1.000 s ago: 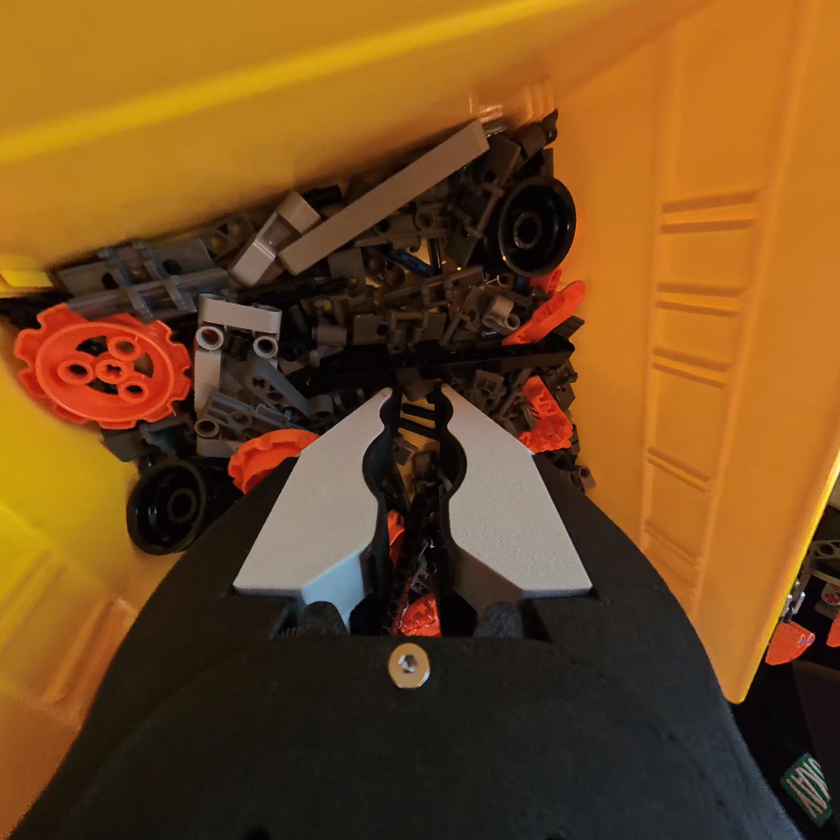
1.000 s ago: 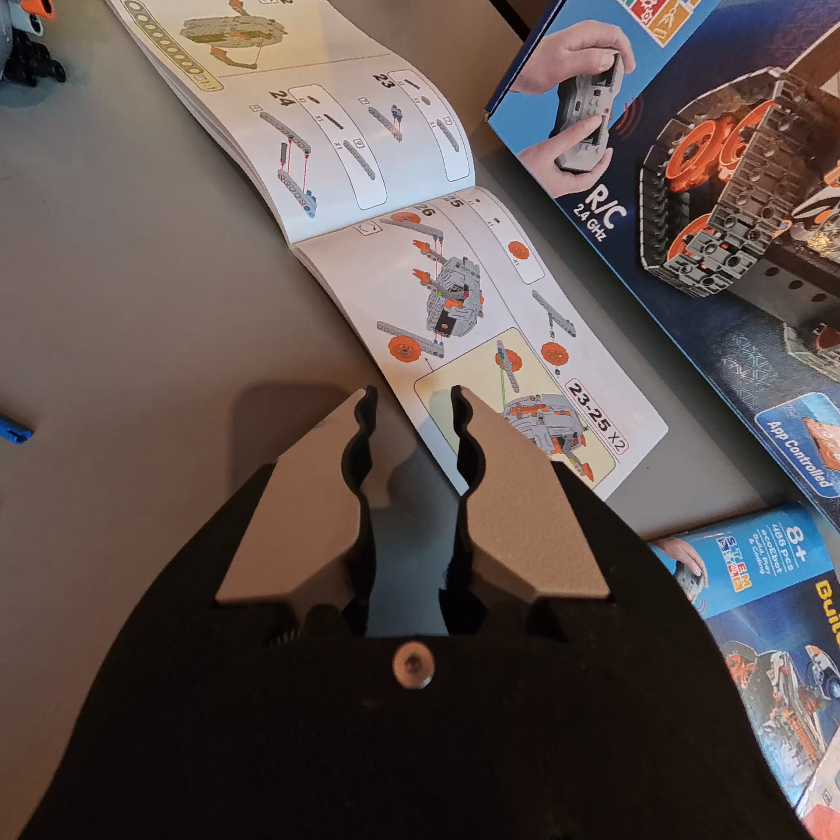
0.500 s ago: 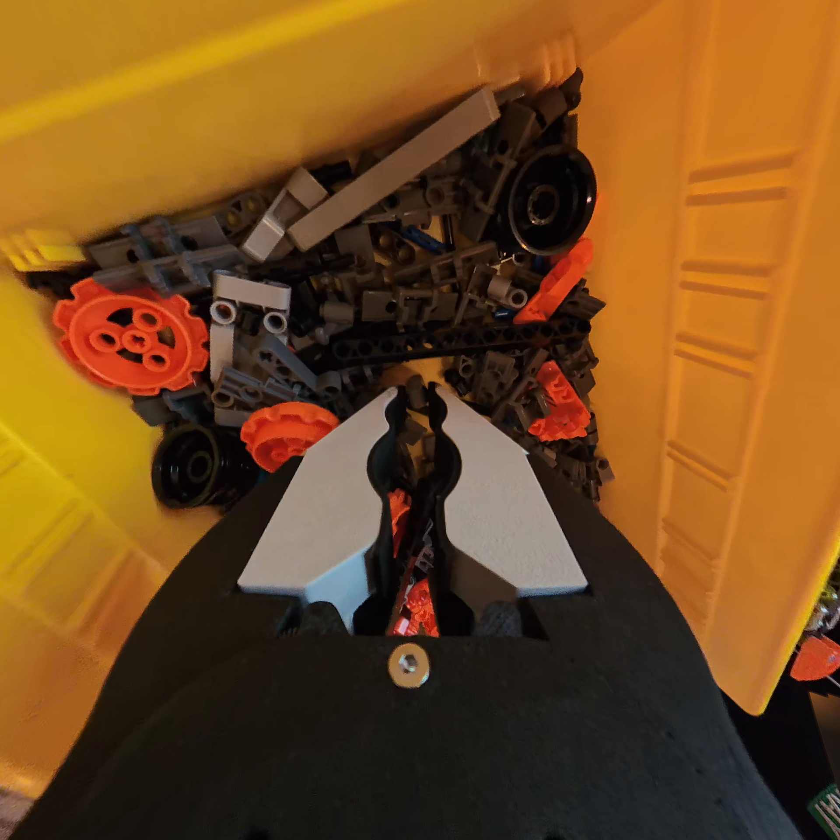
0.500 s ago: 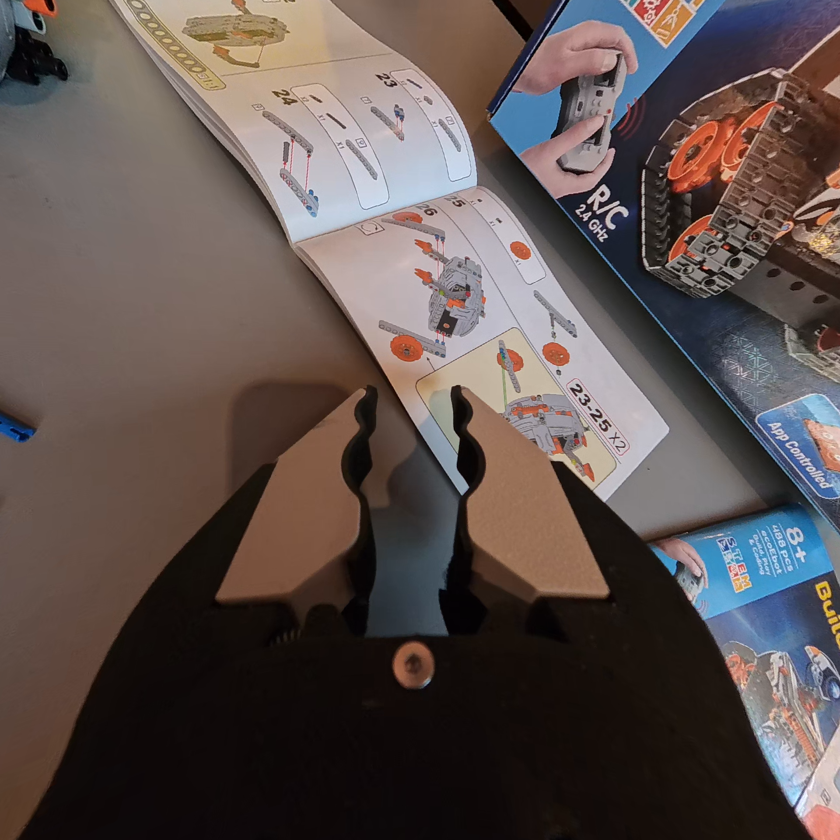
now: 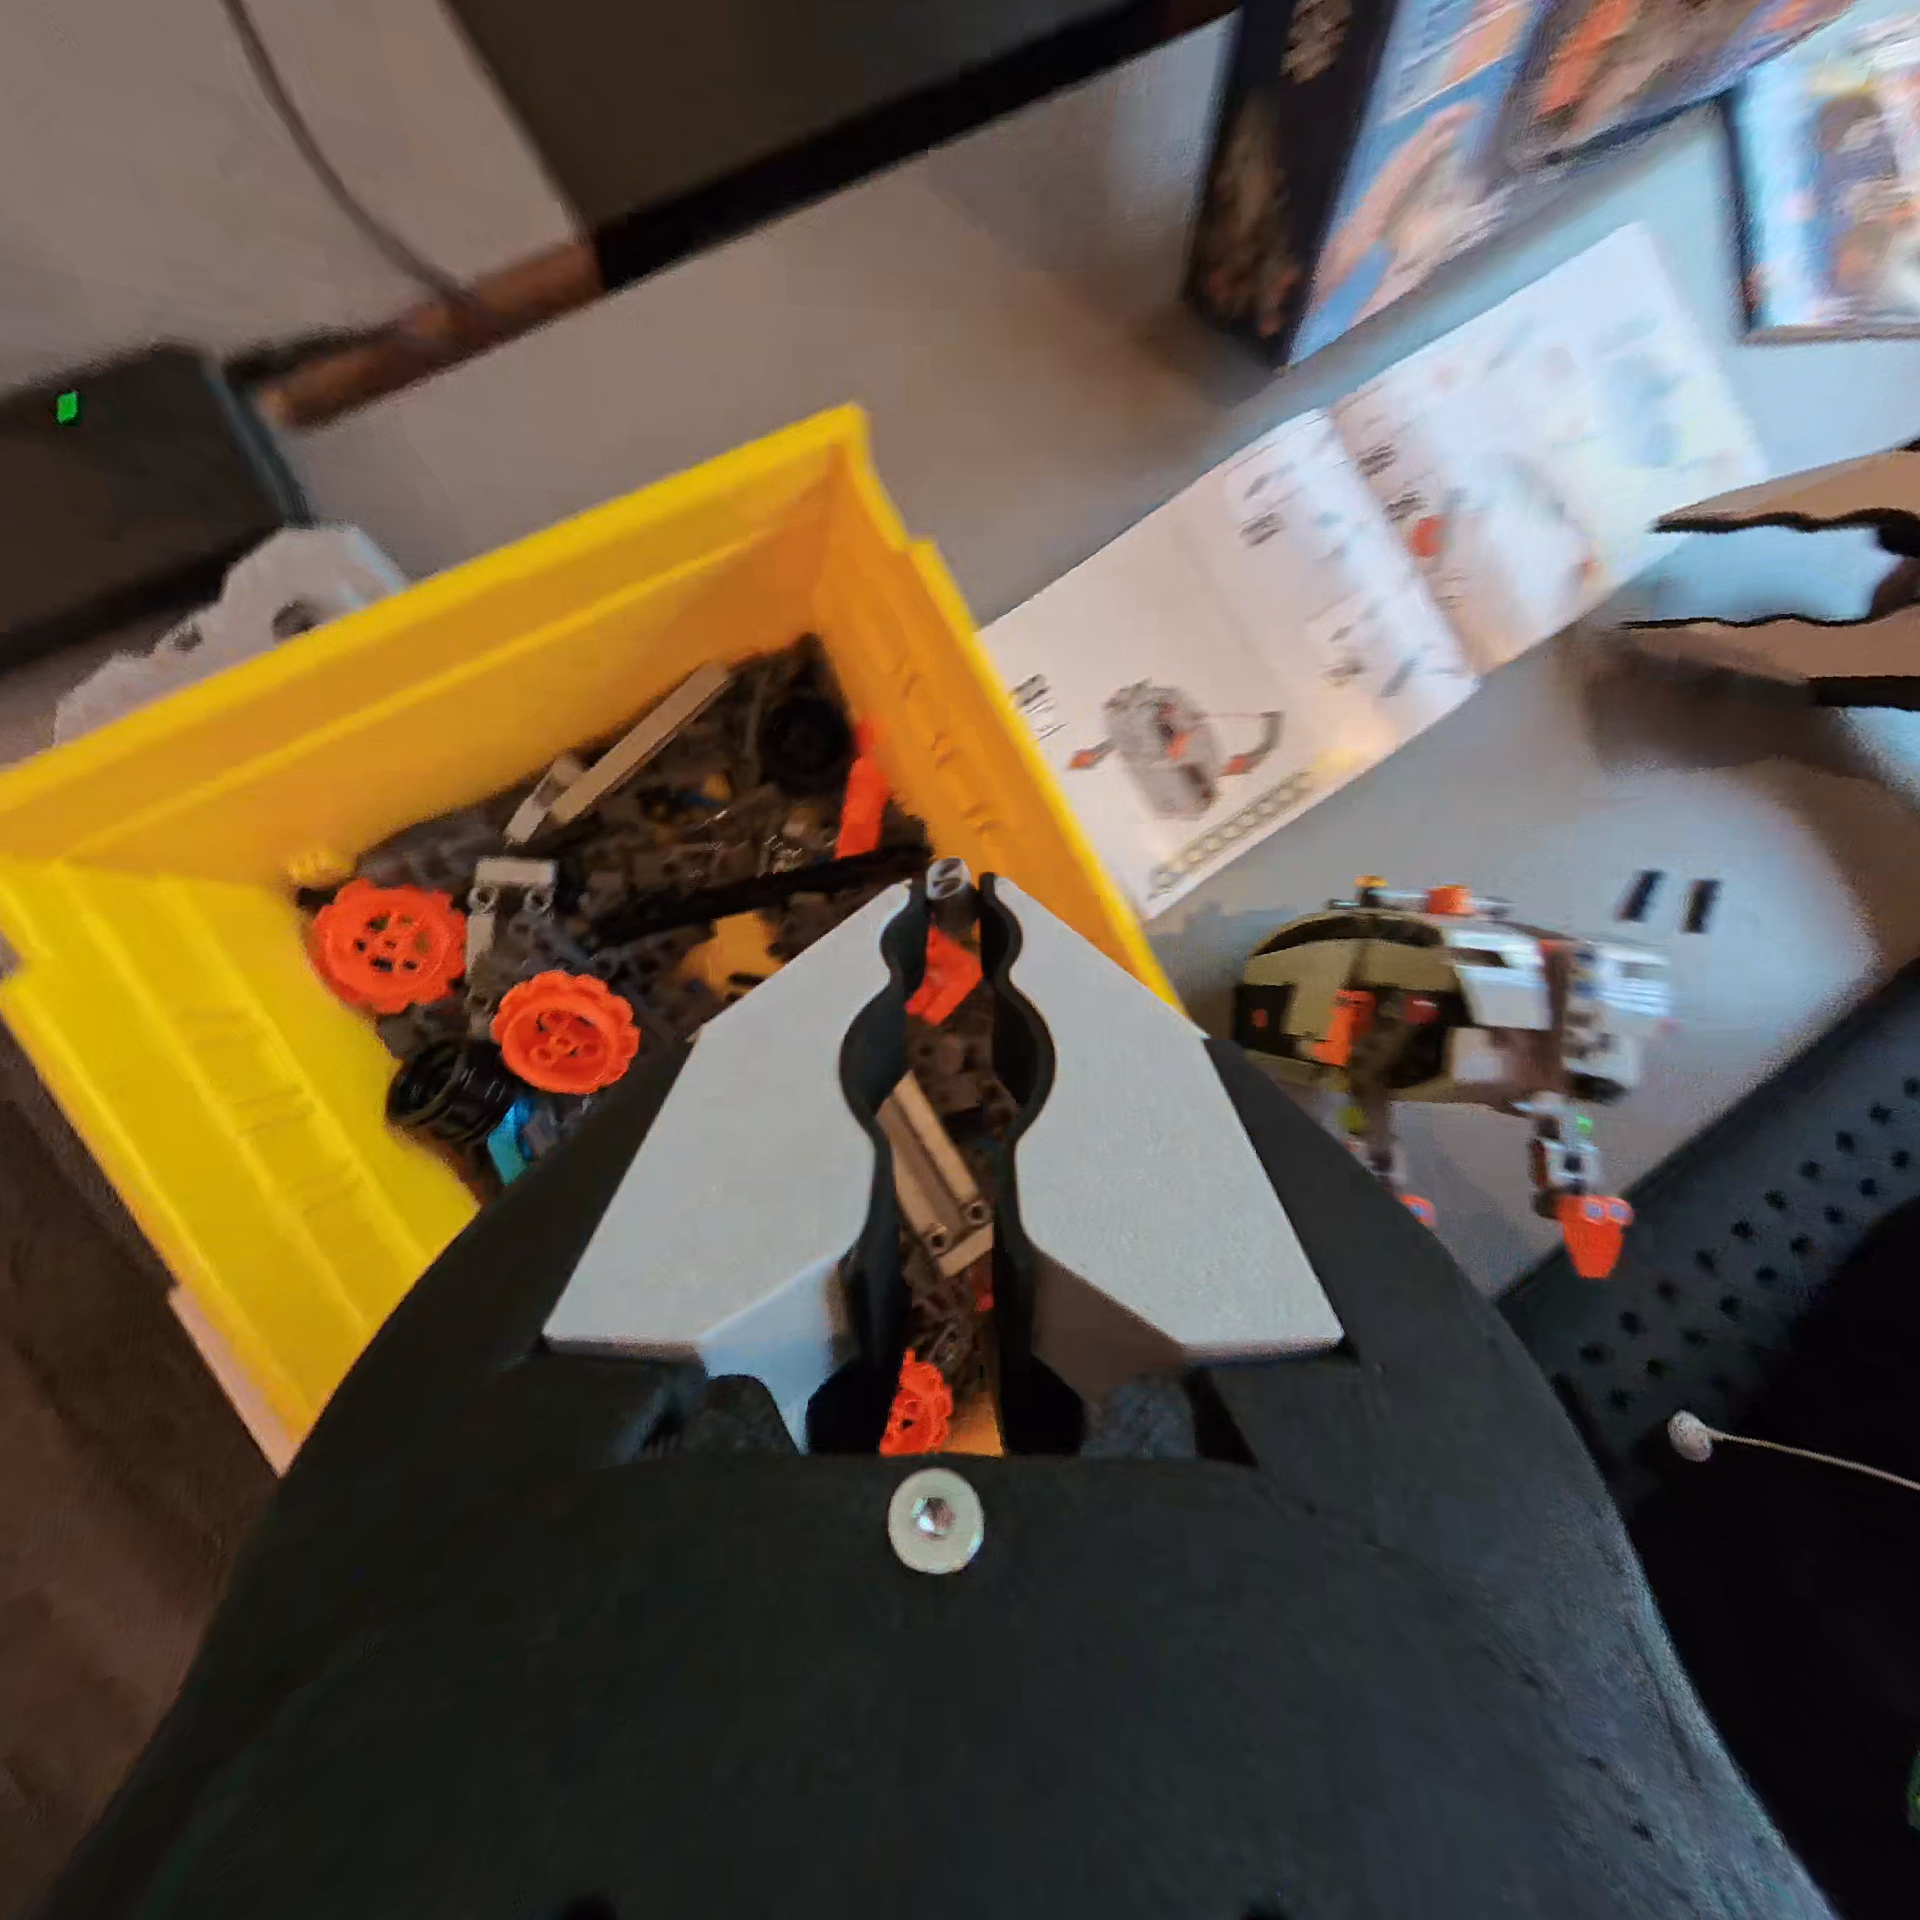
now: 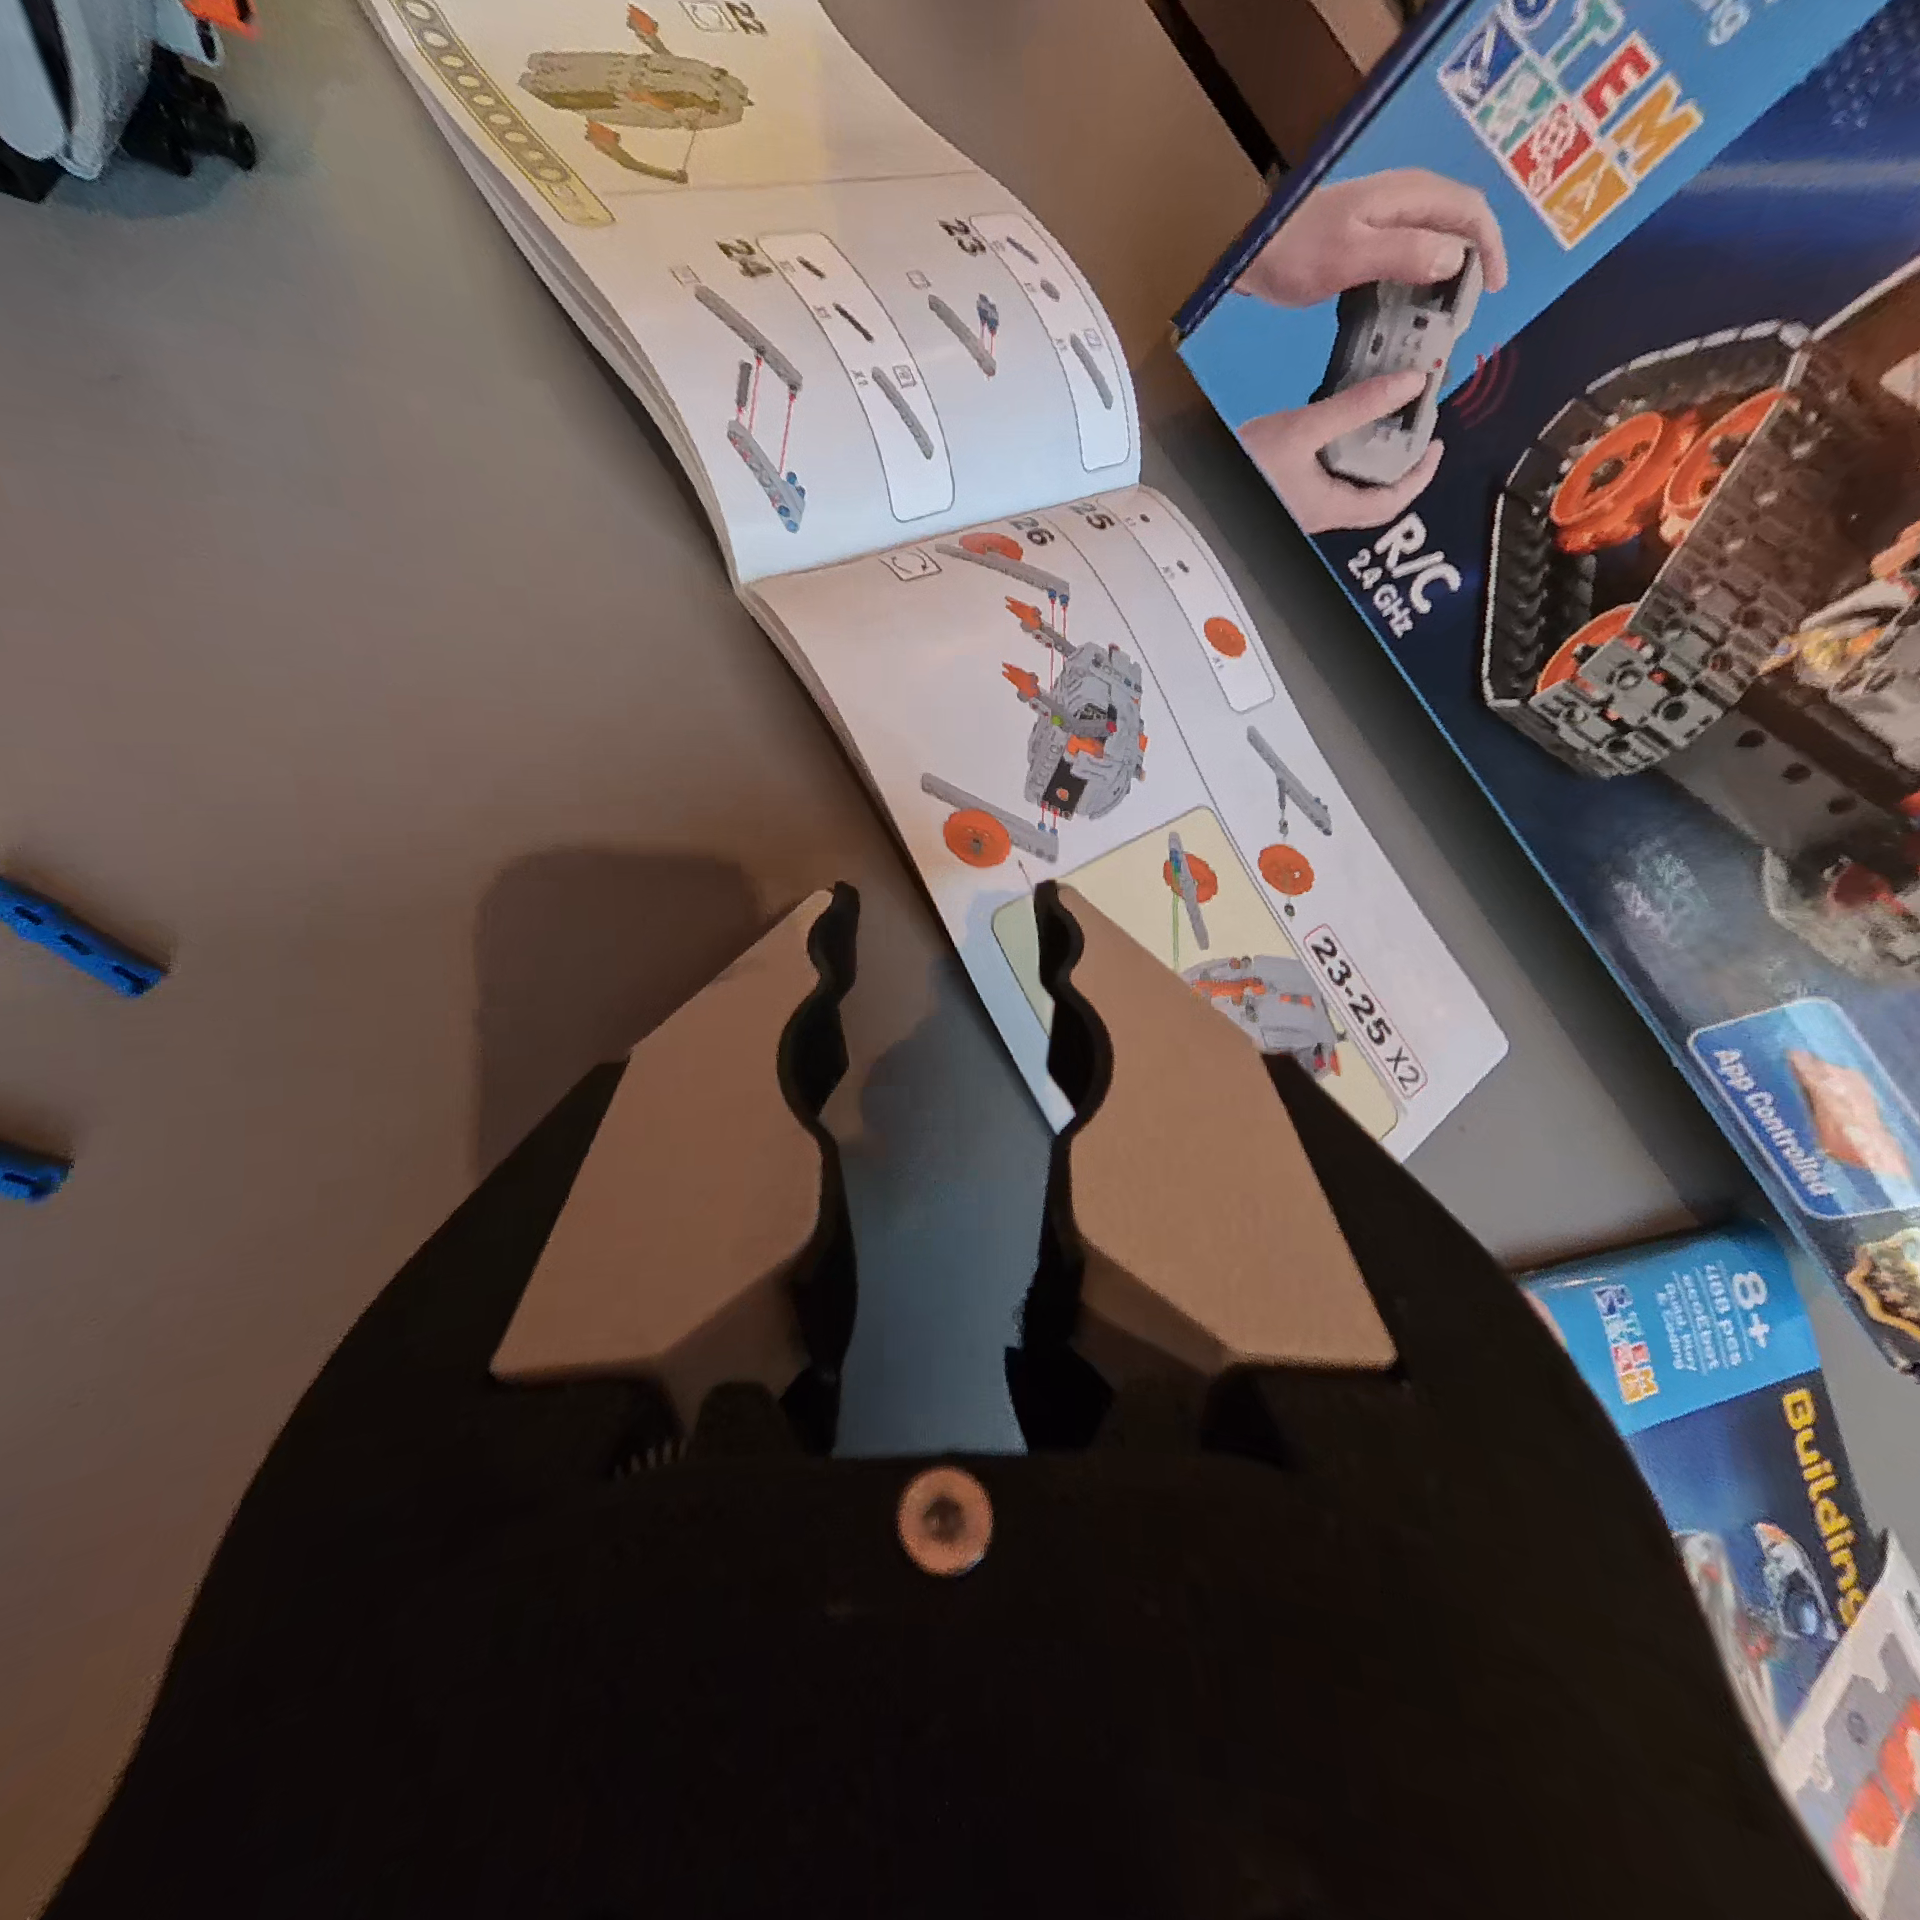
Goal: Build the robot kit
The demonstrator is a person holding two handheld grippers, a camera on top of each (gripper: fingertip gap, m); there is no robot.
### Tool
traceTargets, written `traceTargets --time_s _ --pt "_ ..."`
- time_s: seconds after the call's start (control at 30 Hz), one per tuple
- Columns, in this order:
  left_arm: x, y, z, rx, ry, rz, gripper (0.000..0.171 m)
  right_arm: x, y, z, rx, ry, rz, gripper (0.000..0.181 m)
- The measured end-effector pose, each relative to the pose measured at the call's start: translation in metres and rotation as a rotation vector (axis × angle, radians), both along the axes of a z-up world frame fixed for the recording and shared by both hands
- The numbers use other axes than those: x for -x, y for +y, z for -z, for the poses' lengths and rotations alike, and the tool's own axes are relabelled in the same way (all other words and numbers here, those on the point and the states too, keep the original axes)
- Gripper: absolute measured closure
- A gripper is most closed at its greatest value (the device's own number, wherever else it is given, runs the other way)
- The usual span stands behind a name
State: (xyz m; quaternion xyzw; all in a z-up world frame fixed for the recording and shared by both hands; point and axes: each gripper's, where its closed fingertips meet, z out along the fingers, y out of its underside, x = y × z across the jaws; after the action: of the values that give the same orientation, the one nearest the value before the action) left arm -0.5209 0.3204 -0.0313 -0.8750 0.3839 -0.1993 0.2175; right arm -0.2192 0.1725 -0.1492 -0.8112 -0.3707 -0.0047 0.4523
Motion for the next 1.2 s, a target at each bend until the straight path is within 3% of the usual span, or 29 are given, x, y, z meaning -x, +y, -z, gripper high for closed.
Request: traceTargets --time_s 0.13,0.27,0.37,0.57,0.7,0.83,0.97,1.2 --pt "-0.04 -0.052 -0.04 -0.083 -0.111 0.171 0.164 0.013 0.0 -0.015 -0.051 0.017 -0.031 0.147" --pt "-0.078 -0.124 -0.058 -0.095 -0.178 0.341 0.164 0.016 0.001 -0.02 -0.081 0.048 -0.024 0.147" --pt "-0.094 -0.172 -0.037 -0.042 -0.136 0.339 0.164 0.018 -0.001 -0.017 -0.071 0.047 -0.033 0.148" --pt "-0.127 -0.241 0.037 0.009 -0.006 0.272 0.164 0.026 -0.006 -0.028 -0.092 0.079 -0.077 0.148" --pt "-0.154 -0.25 0.076 -0.119 0.105 0.266 0.164 0.025 -0.01 -0.033 -0.108 0.068 -0.081 0.147" --pt "-0.168 -0.237 0.106 -0.218 0.223 0.248 0.164 0.019 -0.014 -0.04 -0.14 0.038 -0.071 0.148" --pt "-0.176 -0.236 0.126 -0.202 0.252 0.235 0.164 0.016 -0.014 -0.042 -0.14 0.052 -0.062 0.148" --pt "-0.187 -0.252 0.136 -0.07 0.173 0.248 0.166 0.02 -0.016 -0.039 -0.125 0.036 -0.08 0.147"
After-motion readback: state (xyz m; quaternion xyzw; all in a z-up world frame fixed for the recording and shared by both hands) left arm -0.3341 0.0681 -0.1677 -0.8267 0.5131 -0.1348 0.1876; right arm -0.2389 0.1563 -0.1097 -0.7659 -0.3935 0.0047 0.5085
